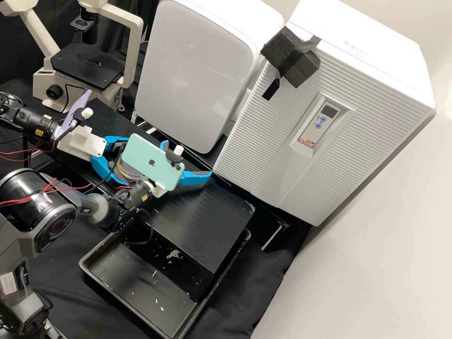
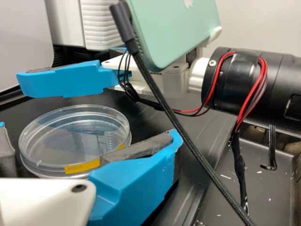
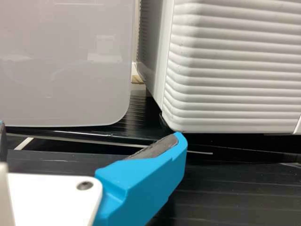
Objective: Place the petri dish on the microscope
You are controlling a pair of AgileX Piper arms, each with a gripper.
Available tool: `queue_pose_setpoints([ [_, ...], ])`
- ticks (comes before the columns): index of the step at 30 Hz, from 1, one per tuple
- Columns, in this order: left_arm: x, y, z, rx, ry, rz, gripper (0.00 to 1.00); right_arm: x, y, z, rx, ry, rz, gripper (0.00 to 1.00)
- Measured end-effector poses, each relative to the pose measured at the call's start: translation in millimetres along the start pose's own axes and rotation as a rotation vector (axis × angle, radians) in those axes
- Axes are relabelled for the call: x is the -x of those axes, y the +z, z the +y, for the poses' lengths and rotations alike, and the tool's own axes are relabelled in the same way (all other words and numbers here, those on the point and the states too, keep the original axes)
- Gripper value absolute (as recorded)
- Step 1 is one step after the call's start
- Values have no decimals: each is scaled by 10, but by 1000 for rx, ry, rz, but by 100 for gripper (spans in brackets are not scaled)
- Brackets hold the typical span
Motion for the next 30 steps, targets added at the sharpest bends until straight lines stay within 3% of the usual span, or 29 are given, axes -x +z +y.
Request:
queue_pose_setpoints([
  [7,-2,-3,-4,2,0,1,100,0,0,0,0,0,0,100],
  [8,-2,-3,-4,0,0,1,0,0,0,0,0,0,0,100],
  [20,-4,-28,14,-46,22,28,0,0,0,0,0,0,0,100],
  [30,-4,-28,16,-47,24,30,0,0,0,0,0,0,0,100],
])
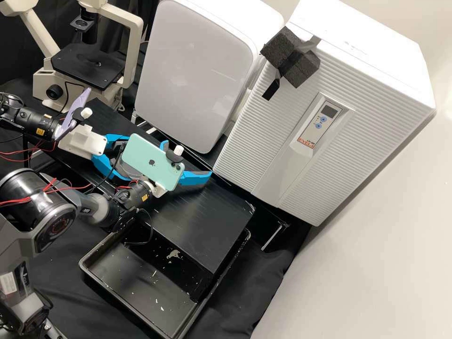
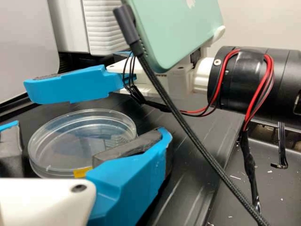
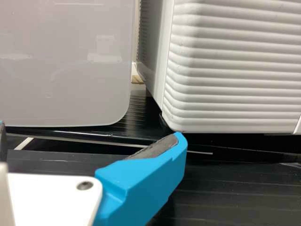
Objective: Place the petri dish on the microscope
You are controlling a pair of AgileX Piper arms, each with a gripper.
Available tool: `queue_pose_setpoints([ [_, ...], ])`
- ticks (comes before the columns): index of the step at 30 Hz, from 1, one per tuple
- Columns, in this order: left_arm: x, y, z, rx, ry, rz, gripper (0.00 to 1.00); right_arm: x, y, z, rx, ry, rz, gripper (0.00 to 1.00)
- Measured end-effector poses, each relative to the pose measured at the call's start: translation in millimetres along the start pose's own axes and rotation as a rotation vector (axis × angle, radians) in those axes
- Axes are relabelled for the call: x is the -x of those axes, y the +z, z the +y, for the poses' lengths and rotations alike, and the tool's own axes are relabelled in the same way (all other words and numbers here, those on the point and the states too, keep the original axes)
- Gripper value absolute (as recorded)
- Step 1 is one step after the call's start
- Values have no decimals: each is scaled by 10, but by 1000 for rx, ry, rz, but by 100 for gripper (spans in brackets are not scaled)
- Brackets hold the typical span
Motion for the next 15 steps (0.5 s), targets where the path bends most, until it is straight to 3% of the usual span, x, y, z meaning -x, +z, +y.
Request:
queue_pose_setpoints([
  [2,0,0,0,0,0,0,0,0,0,0,0,0,0,100],
  [3,-2,1,-1,0,2,-3,100,0,0,0,0,0,0,100],
  [15,-26,-19,-47,29,0,-8,100,0,0,0,0,0,0,100],
])
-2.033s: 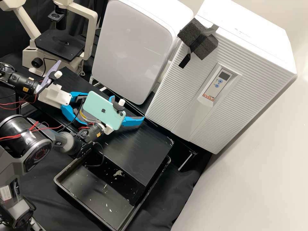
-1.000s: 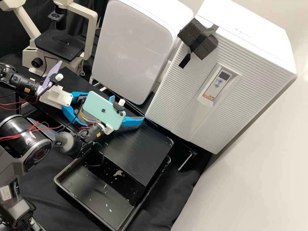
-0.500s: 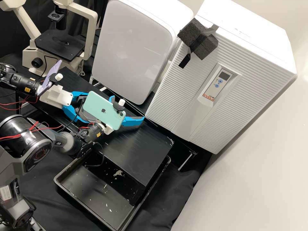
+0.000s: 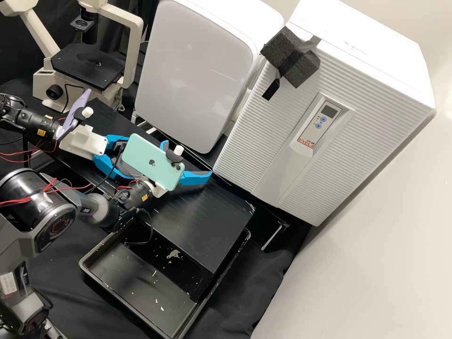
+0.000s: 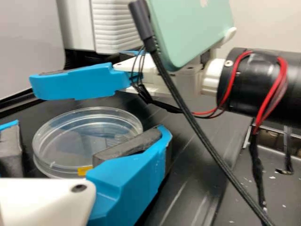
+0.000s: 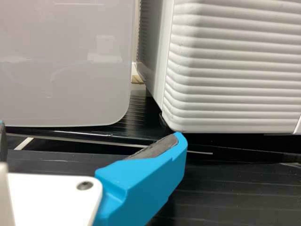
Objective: Place the petri dish on the microscope
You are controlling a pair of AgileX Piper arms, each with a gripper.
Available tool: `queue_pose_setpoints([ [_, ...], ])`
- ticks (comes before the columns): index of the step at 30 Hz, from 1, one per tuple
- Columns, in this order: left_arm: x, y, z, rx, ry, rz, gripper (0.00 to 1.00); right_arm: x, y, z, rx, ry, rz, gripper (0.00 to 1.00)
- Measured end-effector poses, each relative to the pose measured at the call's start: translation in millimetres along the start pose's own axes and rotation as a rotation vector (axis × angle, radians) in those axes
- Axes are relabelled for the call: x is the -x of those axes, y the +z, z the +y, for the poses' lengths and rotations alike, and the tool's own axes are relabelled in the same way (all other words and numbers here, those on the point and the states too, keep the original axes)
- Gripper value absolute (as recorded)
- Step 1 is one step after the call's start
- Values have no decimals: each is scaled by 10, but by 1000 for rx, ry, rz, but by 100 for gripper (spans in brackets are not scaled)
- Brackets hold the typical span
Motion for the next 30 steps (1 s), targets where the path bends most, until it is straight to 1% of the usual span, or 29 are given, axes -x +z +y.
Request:
queue_pose_setpoints([
  [1,0,0,0,7,0,0,100,0,0,0,0,0,0,100],
  [3,1,-5,1,8,0,1,100,0,0,0,0,0,0,100],
  [4,1,-5,1,8,0,1,0,0,0,0,0,0,0,100],
  [19,7,-24,10,20,7,5,0,0,0,0,0,0,0,100],
  [30,5,-15,8,17,9,-7,0,0,0,0,0,0,0,100],
])
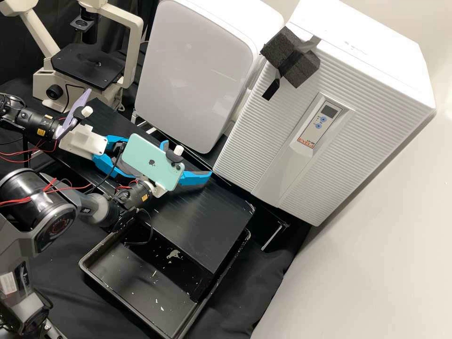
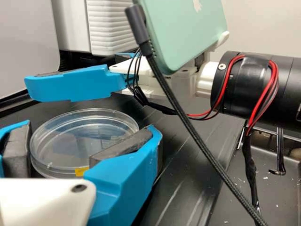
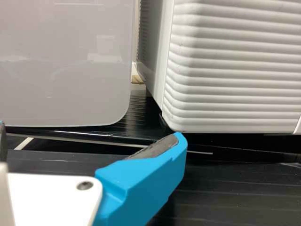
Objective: Place the petri dish on the microscope
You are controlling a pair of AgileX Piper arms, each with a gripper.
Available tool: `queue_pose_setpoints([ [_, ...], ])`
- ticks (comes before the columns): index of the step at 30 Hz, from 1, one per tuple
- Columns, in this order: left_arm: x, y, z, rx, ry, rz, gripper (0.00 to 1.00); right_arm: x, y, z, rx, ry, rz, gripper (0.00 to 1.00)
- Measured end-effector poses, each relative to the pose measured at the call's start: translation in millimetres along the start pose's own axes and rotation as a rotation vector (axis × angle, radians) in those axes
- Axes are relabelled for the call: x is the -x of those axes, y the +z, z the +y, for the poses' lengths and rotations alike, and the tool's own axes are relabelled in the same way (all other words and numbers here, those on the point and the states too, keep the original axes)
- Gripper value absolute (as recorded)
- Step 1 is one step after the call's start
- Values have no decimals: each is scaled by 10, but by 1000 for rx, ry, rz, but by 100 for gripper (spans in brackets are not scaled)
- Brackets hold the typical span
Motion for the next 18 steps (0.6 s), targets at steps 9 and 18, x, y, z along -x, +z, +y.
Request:
queue_pose_setpoints([
  [9,-8,2,-8,2,6,-9,0,0,0,0,0,0,0,100],
  [18,39,-37,-44,12,13,-11,0,0,0,0,0,0,0,100],
])
